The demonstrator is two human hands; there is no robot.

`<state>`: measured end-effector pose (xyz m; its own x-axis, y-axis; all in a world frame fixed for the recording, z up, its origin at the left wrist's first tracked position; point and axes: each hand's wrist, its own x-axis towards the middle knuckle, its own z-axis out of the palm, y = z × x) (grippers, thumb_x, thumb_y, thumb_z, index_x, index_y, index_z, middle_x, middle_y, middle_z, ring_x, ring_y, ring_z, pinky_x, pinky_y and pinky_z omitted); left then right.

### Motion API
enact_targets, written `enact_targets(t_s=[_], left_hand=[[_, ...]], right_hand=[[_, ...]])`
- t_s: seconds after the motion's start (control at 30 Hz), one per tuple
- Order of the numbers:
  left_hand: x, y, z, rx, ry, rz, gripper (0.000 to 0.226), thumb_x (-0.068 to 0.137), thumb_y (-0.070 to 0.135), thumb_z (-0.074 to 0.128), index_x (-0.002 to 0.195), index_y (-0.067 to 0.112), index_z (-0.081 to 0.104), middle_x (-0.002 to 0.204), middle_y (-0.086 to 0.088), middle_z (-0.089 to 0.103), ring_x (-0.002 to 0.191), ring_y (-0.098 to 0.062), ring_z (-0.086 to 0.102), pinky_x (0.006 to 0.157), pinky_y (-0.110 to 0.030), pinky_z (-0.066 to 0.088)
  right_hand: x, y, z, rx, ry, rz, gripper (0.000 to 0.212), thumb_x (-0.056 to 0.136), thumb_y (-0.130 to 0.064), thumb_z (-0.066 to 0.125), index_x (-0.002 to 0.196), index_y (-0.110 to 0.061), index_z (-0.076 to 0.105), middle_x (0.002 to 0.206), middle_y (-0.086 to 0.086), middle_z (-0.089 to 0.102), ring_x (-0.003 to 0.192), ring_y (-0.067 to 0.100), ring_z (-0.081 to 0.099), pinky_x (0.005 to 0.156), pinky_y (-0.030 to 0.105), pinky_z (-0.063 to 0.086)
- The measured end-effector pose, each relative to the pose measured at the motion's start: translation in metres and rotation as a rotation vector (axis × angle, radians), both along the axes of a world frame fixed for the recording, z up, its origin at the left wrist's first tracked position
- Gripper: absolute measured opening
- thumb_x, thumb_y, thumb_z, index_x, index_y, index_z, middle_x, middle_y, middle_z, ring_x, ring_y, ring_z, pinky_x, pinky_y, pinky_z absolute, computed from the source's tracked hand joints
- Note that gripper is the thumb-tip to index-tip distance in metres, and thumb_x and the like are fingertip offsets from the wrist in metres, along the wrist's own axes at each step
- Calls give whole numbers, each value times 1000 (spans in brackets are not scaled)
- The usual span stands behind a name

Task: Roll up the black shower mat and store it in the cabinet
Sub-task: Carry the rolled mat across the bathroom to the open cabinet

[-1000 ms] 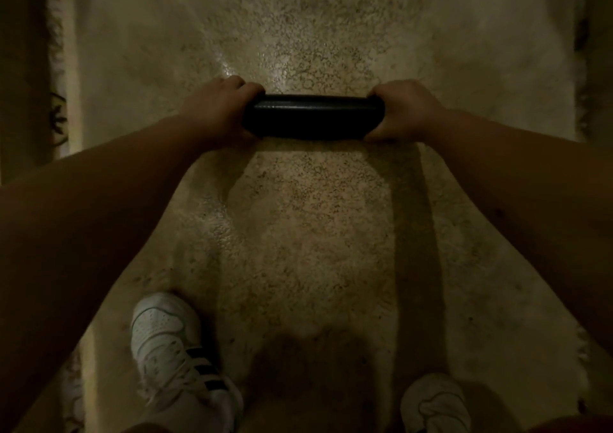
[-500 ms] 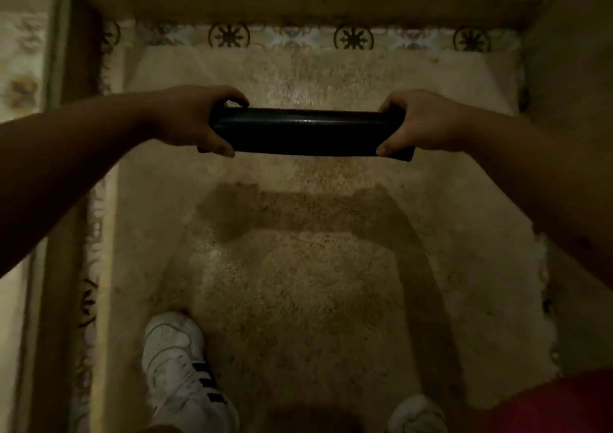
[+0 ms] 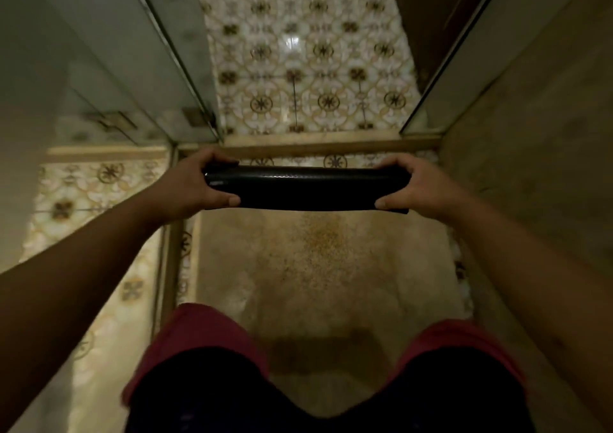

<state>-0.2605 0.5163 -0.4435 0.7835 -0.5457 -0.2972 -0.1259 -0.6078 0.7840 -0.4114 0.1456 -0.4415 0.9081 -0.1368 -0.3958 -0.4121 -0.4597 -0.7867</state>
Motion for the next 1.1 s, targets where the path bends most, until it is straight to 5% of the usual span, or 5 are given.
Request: enact_targets(t_s=[0.3,0.5,0.67,0.83,1.1], left_hand=[[-17,16,201,-399,123,341,61,78,12,76,131,19,47,116,10,59,103,-3,62,79,-18,51],[-28,23,303,-574,206,504,69,78,28,72,140,18,43,133,-8,50,116,-24,57,100,-45,47],[-18,41,367,-565,240,382,70,79,32,69,141,21,40,133,-7,49,117,-25,56,98,-40,48],[-5,44,407,-592,284,329,56,92,10,58,143,20,37,124,0,48,99,-17,56,65,-18,49],[3,19,437,-612,268,305,65,92,2,54,149,16,27,135,-5,39,104,-15,55,75,-20,50]], right_hand=[[-2,37,206,185,-229,-335,74,70,-5,85,123,-32,41,111,-7,58,87,-3,67,65,15,54],[3,82,317,317,-402,-557,26,83,-16,75,101,-32,65,94,-13,73,90,0,69,70,14,53],[0,105,371,276,-455,-549,22,80,-39,70,101,-47,69,104,-14,74,101,10,69,80,25,56],[-1,110,401,265,-466,-491,22,83,-36,67,97,-53,68,100,-18,73,102,11,68,86,31,54],[5,66,423,423,-448,-333,31,86,-17,61,99,-43,72,94,-17,74,93,4,69,74,17,53]])
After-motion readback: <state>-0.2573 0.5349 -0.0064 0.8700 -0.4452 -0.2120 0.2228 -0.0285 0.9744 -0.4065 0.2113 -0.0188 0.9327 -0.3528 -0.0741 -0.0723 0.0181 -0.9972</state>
